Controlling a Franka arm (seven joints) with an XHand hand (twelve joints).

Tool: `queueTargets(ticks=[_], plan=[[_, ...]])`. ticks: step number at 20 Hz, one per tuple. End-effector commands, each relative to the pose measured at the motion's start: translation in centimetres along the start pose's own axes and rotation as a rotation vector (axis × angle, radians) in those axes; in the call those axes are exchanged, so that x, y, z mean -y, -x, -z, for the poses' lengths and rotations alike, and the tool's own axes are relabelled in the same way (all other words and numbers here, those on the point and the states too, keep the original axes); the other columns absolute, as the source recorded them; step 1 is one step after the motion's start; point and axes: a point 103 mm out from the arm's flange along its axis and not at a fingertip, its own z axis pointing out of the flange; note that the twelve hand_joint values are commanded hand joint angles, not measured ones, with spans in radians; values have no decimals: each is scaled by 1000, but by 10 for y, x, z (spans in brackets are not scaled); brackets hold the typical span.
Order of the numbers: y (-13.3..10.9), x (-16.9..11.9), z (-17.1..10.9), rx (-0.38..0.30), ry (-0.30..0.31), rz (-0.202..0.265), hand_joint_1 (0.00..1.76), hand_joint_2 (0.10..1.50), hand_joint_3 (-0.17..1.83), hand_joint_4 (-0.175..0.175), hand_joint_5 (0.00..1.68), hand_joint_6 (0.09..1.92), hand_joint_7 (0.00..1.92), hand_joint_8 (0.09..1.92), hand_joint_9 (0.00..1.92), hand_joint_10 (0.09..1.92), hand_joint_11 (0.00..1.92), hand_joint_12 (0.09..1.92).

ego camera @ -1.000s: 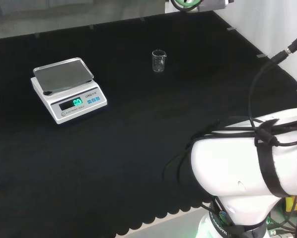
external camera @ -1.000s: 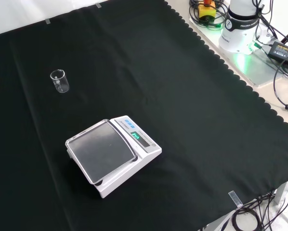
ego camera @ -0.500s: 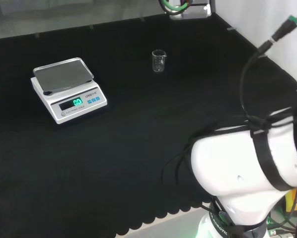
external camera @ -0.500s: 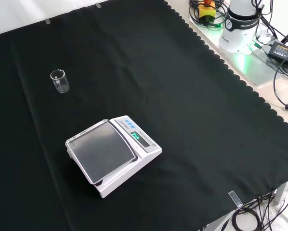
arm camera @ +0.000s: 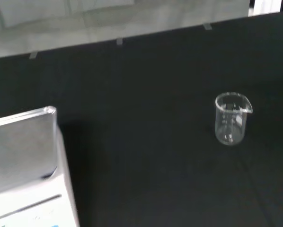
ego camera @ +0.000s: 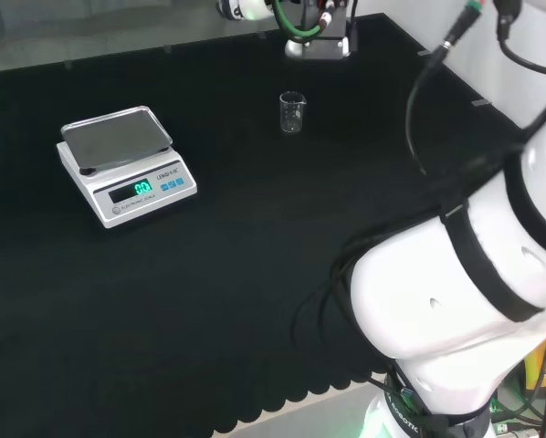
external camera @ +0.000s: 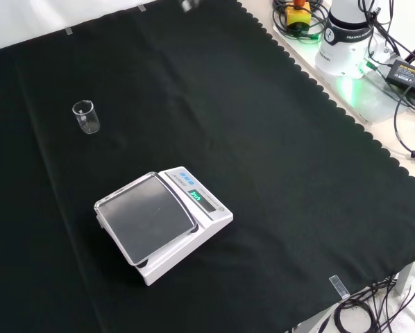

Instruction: Pick up the beaker.

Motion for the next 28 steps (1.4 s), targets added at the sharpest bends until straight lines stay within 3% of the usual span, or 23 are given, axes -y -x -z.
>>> queueTargets(ticks=[1, 7, 12, 15, 22, 28], plan=[[16, -124, -55, -12, 50, -16, 265, 960, 268, -80, 320, 87, 213, 817, 130, 843, 68, 1532], [19, -188, -94, -38, -34, -15, 283, 956, 258, -83, 333, 87, 236, 827, 148, 847, 90, 1531], [27, -219, -115, -41, -85, -24, 288, 956, 253, -85, 344, 87, 256, 833, 156, 849, 106, 1528], [40, -235, -128, -35, -112, -52, 288, 956, 250, -86, 349, 87, 264, 836, 159, 849, 112, 1526], [81, -250, -156, -35, -170, -142, 292, 953, 243, -87, 352, 87, 273, 837, 161, 849, 119, 1521], [97, -245, -177, -42, -206, -170, 295, 952, 237, -87, 355, 87, 277, 838, 162, 848, 123, 1519]])
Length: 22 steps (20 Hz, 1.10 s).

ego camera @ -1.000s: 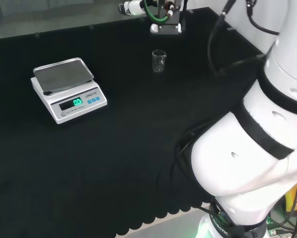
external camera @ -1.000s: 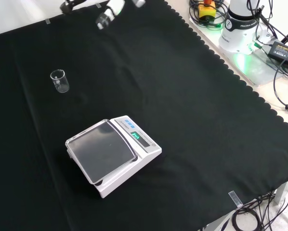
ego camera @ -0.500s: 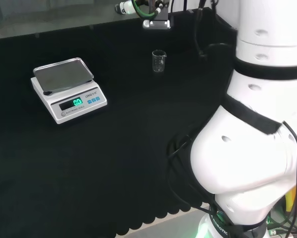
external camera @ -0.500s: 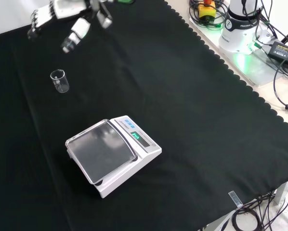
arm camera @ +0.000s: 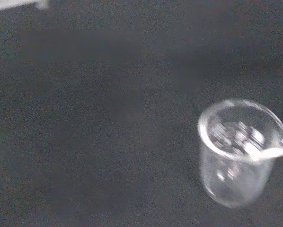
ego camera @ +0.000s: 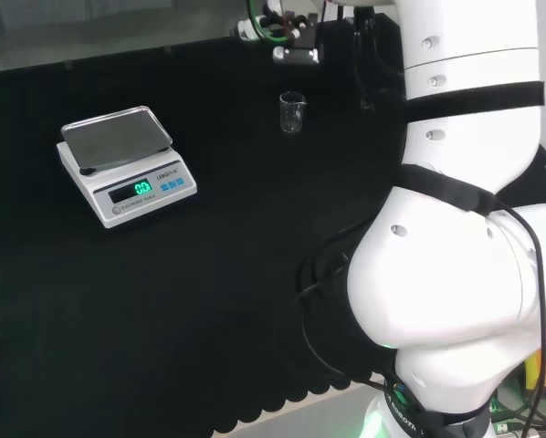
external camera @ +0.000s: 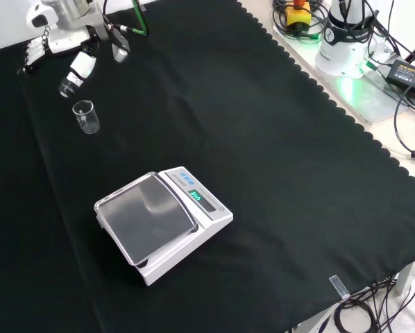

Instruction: Pick up the beaker.

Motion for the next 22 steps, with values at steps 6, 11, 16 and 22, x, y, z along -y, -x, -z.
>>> queueTargets(ticks=[6, 11, 16, 22], plan=[[31, 1, -50, -20, -124, -62, 295, 953, 233, -88, 357, 87, 281, 839, 162, 848, 124, 1517], [29, -4, -65, -16, -154, -70, 294, 953, 229, -88, 358, 87, 283, 840, 162, 848, 125, 1517], [35, -6, -79, -22, -179, -88, 294, 954, 227, -89, 358, 87, 285, 841, 162, 848, 125, 1516], [46, -7, -91, -7, -206, -108, 294, 953, 223, -89, 356, 87, 289, 842, 159, 848, 126, 1516]])
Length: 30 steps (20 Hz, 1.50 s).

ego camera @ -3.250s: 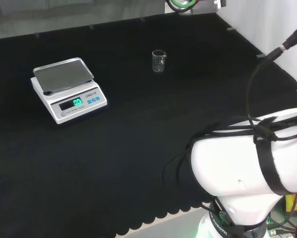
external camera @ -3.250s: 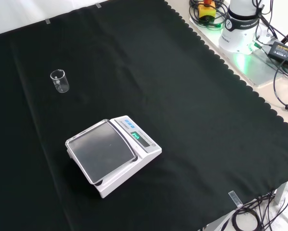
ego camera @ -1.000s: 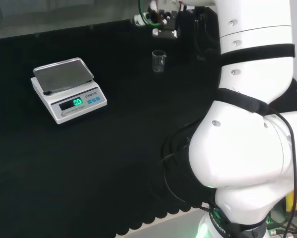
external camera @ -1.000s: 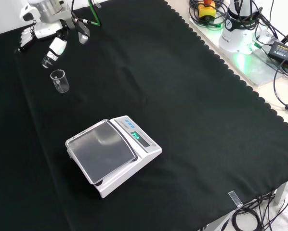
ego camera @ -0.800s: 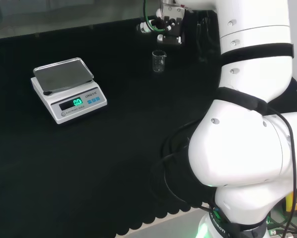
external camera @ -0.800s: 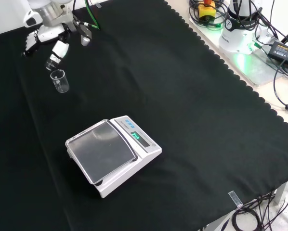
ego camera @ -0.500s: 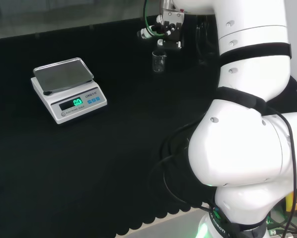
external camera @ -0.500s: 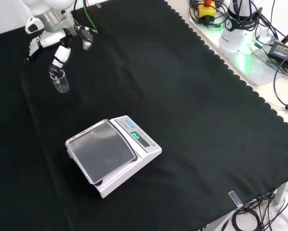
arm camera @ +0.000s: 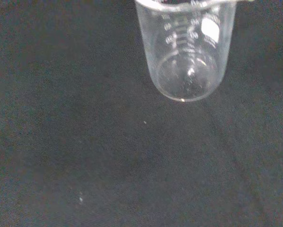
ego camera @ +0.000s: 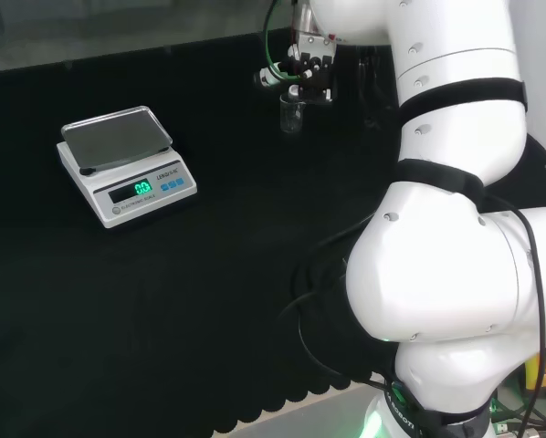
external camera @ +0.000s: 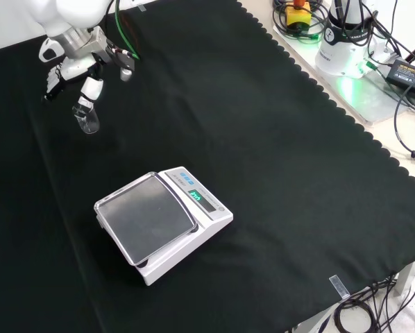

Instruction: Pick up the beaker.

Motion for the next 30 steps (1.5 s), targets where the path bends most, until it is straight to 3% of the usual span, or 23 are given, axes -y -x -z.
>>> queueTargets(ticks=[1, 9, 22, 27, 30], plan=[[10, -2, -11, 15, -30, -22, 294, 953, 223, -89, 356, 87, 289, 843, 159, 848, 126, 1516], [17, -3, -29, 50, -58, -42, 300, 945, 216, -87, 348, 87, 293, 845, 155, 850, 126, 1516], [13, -6, -40, 95, -42, -54, 373, 924, 196, -89, 366, 87, 358, 856, 243, 867, 154, 1509], [11, -5, -40, 141, 22, -43, 485, 926, 189, -96, 518, 87, 573, 836, 462, 818, 268, 1460], [9, -5, -38, 157, 53, -42, 567, 923, 190, -95, 638, 248, 768, 813, 638, 742, 365, 1414]])
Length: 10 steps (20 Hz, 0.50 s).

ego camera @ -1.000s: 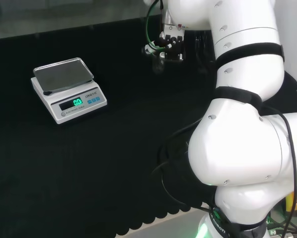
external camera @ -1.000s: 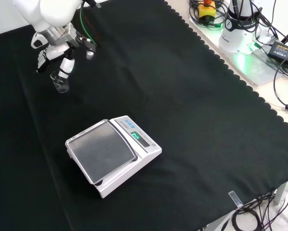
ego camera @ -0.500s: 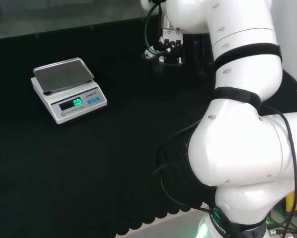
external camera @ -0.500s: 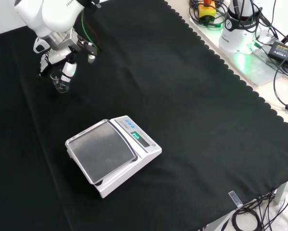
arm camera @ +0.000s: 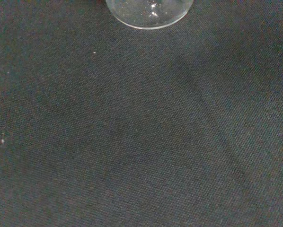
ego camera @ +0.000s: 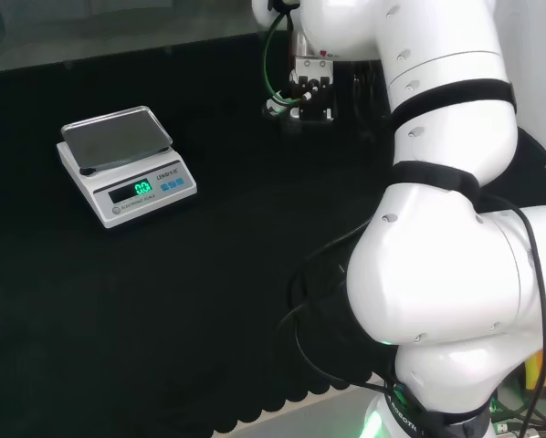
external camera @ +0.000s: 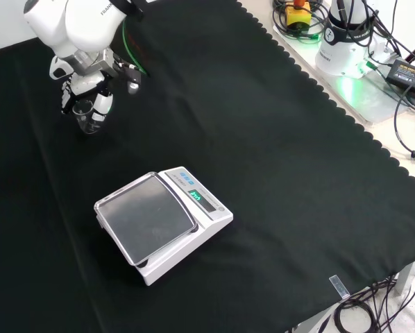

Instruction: Pick up the beaker.

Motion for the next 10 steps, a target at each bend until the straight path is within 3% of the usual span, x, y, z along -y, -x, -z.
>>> queueTargets(ticks=[1, 4, 10], plan=[[-4, 0, 5, 54, 86, 2, 585, 920, 192, -95, 641, 358, 808, 806, 677, 721, 383, 1410], [-4, 0, 6, 62, 99, -2, 643, 907, 204, -96, 683, 648, 921, 817, 773, 697, 438, 1394], [-5, -1, 10, 94, 141, -24, 708, 886, 232, -98, 808, 769, 1063, 837, 897, 674, 512, 1368]])
